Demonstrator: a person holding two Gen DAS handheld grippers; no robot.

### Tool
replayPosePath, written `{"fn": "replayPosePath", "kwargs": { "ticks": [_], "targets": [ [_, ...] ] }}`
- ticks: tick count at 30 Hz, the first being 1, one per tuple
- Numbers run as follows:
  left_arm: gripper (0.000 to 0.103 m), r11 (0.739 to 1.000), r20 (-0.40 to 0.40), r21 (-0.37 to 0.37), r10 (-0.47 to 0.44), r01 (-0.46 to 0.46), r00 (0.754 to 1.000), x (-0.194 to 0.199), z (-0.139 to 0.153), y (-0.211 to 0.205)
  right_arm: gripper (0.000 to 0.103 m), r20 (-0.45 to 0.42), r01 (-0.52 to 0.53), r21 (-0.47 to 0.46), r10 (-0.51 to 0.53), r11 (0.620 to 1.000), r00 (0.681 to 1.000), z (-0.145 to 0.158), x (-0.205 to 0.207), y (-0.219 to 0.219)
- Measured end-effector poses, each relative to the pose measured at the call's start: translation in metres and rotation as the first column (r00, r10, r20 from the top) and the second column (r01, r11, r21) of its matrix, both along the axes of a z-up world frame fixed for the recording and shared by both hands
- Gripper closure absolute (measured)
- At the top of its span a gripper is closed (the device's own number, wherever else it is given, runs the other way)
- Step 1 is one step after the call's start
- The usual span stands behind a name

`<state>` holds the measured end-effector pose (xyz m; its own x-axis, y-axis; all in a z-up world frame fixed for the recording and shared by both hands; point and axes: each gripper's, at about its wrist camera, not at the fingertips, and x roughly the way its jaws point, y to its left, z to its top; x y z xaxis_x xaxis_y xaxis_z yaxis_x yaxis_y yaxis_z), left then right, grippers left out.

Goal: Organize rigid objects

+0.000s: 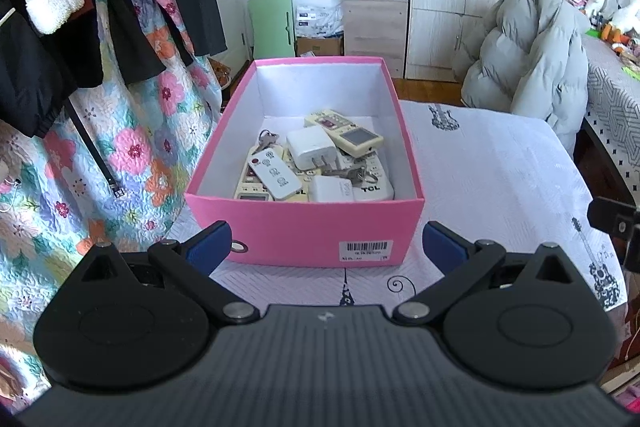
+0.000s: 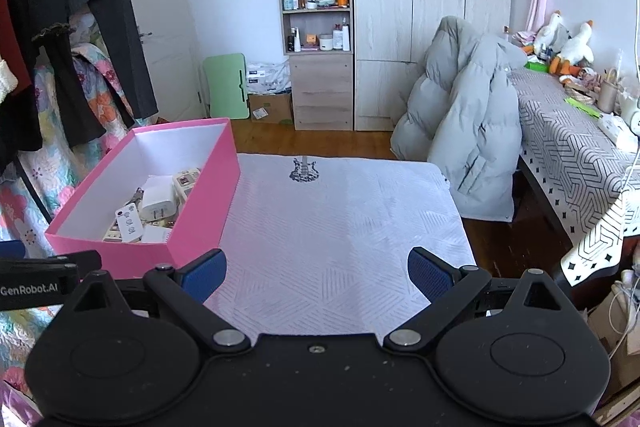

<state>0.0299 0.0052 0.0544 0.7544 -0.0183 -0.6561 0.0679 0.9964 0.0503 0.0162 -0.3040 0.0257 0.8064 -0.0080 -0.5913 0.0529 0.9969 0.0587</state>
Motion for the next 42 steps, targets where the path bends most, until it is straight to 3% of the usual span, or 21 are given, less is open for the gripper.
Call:
{"fn": "replayPosePath", "kwargs": {
  "ticks": [16, 32, 42],
  "targets": [
    [0.000, 0.999, 0.001, 0.041, 0.016, -0.016, 1.000, 0.002, -0.004, 0.000, 0.004, -0.015, 0.005, -0.026, -0.005, 1.000, 1.000, -0.001, 0.002, 0.002],
    [0.000, 1.000, -0.015, 0.030, -0.007, 0.008, 1.000, 0.003, -0.006, 0.004, 0.004, -0.031, 0.001, -0.054, -0.003, 0.999, 1.000, -0.004, 0.003, 0.003],
    [0.000, 1.000, 0.017, 0.024, -0.009, 0.008, 1.000, -0.001, -0.003, 0.007, 0.004, -0.058, 0.009, -0.048, -0.012, 0.999, 0.998, -0.005, 0.006, 0.004]
  ]
}}
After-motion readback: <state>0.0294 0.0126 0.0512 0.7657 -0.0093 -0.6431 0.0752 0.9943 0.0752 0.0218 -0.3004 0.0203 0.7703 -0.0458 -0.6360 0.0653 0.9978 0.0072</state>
